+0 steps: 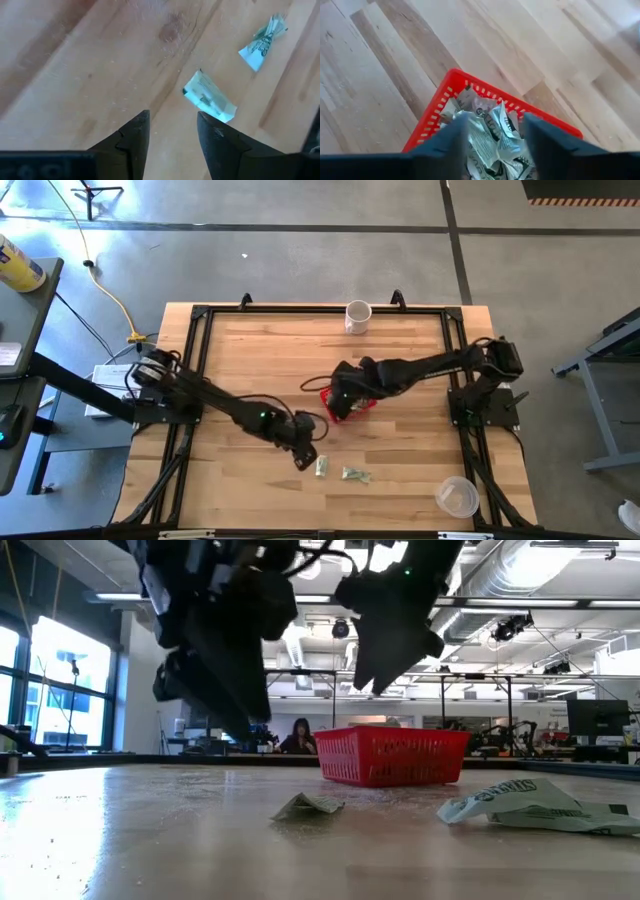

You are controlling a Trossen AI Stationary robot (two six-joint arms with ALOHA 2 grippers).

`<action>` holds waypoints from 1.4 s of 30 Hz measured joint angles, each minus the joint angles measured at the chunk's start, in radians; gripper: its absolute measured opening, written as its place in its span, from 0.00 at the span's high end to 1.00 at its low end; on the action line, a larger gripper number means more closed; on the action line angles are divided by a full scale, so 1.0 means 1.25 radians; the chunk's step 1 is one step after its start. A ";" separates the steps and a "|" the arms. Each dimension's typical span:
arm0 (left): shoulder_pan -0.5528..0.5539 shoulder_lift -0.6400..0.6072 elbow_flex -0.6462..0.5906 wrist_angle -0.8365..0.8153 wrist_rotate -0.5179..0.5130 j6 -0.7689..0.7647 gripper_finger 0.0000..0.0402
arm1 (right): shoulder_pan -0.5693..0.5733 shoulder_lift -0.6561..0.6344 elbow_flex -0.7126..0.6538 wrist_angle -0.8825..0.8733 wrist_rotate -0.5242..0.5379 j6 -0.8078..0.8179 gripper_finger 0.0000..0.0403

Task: Pick and place items into bin
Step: Put the white stevia packet into the red bin

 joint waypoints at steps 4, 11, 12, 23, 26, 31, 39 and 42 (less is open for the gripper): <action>0.016 0.025 -0.001 0.048 0.014 -0.029 0.48 | 0.004 -0.016 -0.001 -0.038 -0.029 -0.002 0.33; -0.020 0.068 0.003 0.158 -0.014 -0.069 0.43 | 0.166 -0.129 0.000 -0.296 0.223 0.160 0.23; -0.025 0.075 0.001 0.141 -0.020 -0.085 0.42 | 0.188 -0.143 0.000 -0.359 0.242 0.225 0.23; -0.073 0.185 0.106 0.136 -0.035 -0.149 0.33 | 0.321 -0.135 -0.029 -0.546 0.199 0.510 0.22; -0.081 0.222 0.163 0.056 -0.080 -0.152 0.34 | 0.330 -0.123 -0.045 -0.534 0.199 0.512 0.22; -0.089 0.290 0.251 -0.063 -0.138 -0.151 0.41 | 0.346 -0.117 -0.067 -0.544 0.217 0.497 0.23; -0.078 0.360 0.337 -0.261 -0.292 -0.125 0.65 | 0.429 -0.120 -0.067 -0.614 0.217 0.513 0.23; -0.053 0.354 0.338 -0.269 -0.285 -0.076 0.79 | 0.481 -0.120 -0.067 -0.647 0.208 0.545 0.23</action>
